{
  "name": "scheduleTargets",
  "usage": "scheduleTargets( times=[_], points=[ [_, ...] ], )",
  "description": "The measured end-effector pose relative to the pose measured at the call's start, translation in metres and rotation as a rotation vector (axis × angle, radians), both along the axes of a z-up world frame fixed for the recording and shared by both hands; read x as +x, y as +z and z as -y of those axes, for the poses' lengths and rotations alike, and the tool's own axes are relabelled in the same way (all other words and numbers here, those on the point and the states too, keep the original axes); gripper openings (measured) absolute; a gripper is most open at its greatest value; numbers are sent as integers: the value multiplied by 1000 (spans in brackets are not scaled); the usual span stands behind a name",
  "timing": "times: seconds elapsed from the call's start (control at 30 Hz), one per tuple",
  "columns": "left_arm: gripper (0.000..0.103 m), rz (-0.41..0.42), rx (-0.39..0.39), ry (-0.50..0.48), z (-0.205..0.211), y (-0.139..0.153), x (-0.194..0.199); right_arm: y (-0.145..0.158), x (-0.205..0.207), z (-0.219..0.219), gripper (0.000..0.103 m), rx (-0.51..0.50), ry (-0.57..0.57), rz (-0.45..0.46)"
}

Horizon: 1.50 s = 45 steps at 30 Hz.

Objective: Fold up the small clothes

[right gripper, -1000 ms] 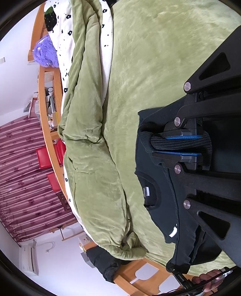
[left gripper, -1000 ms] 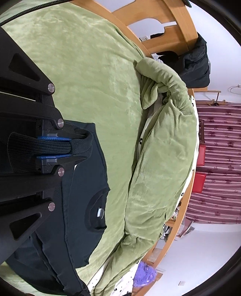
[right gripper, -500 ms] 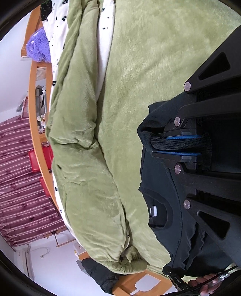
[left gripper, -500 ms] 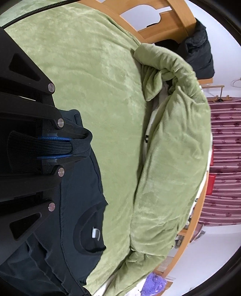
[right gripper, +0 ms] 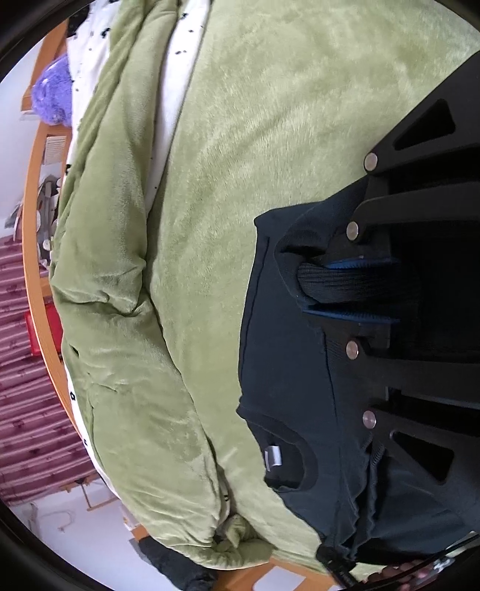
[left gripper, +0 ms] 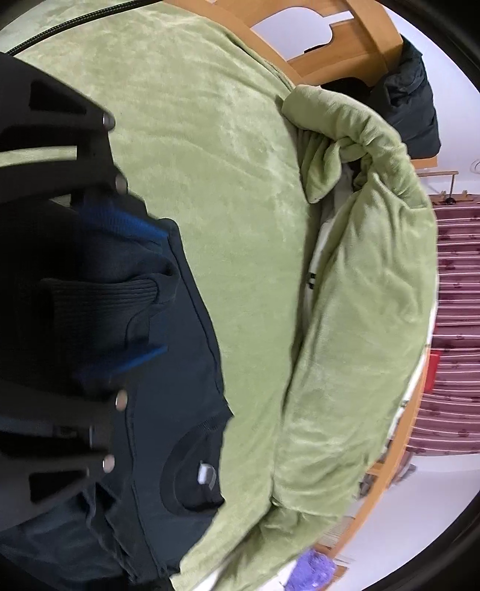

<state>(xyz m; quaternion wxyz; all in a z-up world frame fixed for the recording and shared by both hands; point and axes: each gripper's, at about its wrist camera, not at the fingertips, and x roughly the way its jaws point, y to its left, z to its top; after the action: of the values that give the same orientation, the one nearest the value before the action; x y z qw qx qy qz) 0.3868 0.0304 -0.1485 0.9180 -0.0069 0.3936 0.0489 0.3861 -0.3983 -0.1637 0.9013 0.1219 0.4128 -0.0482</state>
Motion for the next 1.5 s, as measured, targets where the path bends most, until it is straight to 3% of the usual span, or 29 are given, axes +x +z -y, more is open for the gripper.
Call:
scheduleTargets(
  times=[0.1, 0.3, 0.43, 0.57, 0.83, 1.07, 1.5],
  points=[
    [61, 4, 0, 6, -1, 11, -12, 15, -14, -3, 34, -25, -10, 23],
    [64, 23, 1, 6, -3, 36, -49, 46, -55, -6, 38, -25, 7, 59],
    [64, 22, -13, 7, -7, 44, -78, 51, -93, -5, 41, -39, 20, 55],
    [65, 14, -27, 17, -14, 39, -109, 43, -131, 2, 45, -58, 6, 34],
    [65, -53, -84, 58, -37, 1, -155, 15, -186, 30, 51, -19, -43, -16],
    [66, -79, -86, 59, -49, -26, -163, -8, -194, 36, 52, -22, -41, -43],
    [71, -93, -134, 27, -53, -53, -145, -35, -158, 28, 56, 0, -19, -76]
  ],
)
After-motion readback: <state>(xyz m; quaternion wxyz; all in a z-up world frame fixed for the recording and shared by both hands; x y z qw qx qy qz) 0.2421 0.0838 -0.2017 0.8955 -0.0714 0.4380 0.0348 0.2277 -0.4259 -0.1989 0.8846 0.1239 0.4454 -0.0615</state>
